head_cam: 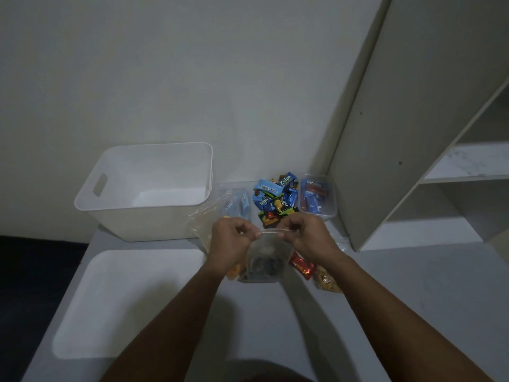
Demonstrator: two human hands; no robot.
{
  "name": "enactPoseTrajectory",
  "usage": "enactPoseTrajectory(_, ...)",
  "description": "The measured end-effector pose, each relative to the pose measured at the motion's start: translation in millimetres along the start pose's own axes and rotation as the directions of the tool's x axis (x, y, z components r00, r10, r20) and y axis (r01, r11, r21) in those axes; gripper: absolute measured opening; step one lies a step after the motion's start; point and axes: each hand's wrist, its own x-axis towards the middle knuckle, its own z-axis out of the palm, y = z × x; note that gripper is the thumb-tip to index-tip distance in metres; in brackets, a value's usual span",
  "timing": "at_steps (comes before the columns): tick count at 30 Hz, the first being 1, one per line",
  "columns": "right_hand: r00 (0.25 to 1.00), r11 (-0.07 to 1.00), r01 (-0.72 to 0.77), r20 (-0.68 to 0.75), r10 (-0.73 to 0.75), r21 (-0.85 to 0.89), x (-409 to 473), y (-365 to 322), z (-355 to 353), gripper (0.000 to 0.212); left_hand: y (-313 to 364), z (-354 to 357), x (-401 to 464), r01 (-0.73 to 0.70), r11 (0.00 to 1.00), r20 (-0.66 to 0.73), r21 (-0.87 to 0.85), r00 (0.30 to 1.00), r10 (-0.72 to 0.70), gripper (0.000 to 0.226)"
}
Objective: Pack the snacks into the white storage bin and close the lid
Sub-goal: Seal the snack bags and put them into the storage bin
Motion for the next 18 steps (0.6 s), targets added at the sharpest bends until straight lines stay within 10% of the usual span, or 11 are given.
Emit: enactPoseTrajectory(18, 1.000, 0.996, -0.018, 0.011, 0.017, 0.083, -0.5, 5.1, -18.0, 0.019, -6.0, -13.7, 6.6, 0.101, 0.980, 0.056, -0.171, 0.994, -0.093, 0.010)
